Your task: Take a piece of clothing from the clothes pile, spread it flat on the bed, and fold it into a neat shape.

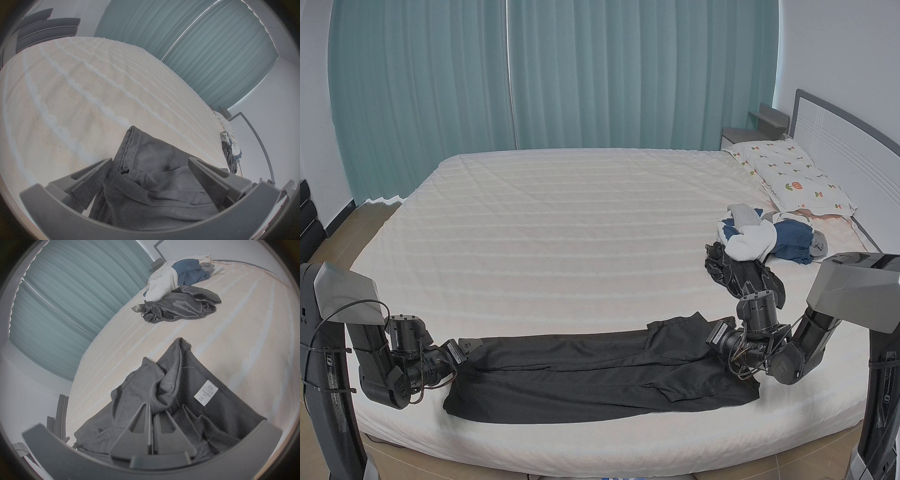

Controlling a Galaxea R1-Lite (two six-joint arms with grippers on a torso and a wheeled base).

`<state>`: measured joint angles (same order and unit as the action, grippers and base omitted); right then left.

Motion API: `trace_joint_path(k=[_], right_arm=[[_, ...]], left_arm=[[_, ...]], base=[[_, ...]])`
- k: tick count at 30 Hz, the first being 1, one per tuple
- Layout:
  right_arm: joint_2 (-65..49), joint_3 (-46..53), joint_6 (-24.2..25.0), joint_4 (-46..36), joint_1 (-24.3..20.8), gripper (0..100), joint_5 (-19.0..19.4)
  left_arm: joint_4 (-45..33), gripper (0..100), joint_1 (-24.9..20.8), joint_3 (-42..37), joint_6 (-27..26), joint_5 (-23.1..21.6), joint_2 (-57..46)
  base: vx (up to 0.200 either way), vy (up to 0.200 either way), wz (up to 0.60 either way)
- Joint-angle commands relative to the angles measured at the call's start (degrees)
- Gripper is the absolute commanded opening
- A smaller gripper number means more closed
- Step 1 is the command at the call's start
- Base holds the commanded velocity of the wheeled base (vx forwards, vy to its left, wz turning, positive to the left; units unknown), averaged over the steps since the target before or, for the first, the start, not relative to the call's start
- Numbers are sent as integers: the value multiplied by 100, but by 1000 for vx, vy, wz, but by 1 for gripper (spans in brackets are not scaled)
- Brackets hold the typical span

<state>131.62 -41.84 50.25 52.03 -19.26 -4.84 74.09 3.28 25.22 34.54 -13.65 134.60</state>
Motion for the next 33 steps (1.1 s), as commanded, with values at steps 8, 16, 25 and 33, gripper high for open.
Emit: trace_joint_path(k=[8, 16, 25, 33], right_arm=[[-14, 9, 2, 0, 1, 0, 1], [-93, 0, 20, 150, 1, 0, 9], [-119, 62, 38, 659, 45, 0, 1], [-225, 150, 46, 1072, 107, 0, -52]], left_arm=[[52, 0, 15, -88, -61, 73, 76], [633, 0, 129, -255, -105, 293, 58], [659, 0, 120, -176, 106, 618, -4], [650, 0, 147, -386, 97, 601, -12]], base=[[0, 0, 0], [0, 0, 0], [0, 0, 0], [0, 0, 0]])
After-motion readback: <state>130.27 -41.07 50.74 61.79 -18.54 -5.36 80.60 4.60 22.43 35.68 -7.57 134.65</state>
